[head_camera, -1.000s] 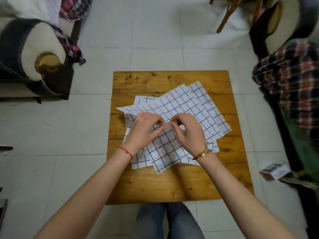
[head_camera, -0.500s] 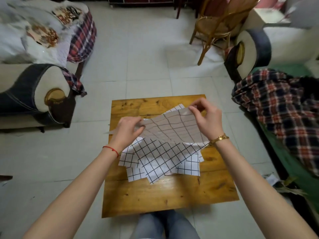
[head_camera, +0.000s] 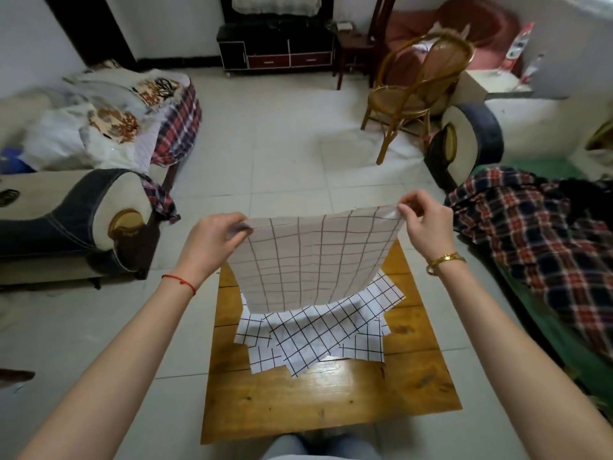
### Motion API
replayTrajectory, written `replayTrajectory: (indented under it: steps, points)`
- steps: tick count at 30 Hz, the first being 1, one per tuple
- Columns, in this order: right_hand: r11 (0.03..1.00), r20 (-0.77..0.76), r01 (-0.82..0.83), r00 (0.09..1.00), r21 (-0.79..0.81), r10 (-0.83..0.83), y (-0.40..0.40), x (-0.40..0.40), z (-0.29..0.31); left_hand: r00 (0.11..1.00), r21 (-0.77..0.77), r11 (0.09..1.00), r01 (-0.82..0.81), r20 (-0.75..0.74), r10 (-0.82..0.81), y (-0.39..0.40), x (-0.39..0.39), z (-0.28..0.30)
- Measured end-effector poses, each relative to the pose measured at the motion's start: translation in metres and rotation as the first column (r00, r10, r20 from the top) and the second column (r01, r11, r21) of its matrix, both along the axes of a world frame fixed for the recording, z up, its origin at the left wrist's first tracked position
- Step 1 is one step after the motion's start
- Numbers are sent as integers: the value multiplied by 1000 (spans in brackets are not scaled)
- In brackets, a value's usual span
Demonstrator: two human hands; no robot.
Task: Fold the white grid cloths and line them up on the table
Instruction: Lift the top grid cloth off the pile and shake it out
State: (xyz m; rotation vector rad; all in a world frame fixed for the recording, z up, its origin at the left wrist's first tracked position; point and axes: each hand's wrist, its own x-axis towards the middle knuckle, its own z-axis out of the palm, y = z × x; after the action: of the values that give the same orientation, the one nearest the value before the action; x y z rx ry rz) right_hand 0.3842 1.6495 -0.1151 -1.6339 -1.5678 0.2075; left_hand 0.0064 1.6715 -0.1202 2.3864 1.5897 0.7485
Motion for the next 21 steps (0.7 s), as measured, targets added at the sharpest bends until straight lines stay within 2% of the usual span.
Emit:
replayTrajectory:
  steps: [14, 21]
  points:
    - [997, 278, -51, 960, 51, 35, -9, 11, 30, 997, 46, 999, 6, 79, -10, -22, -13, 48]
    - [991, 286, -108, 955, 81, 81, -23, 10, 40, 997, -3, 1000, 24, 79, -24, -43, -23, 55]
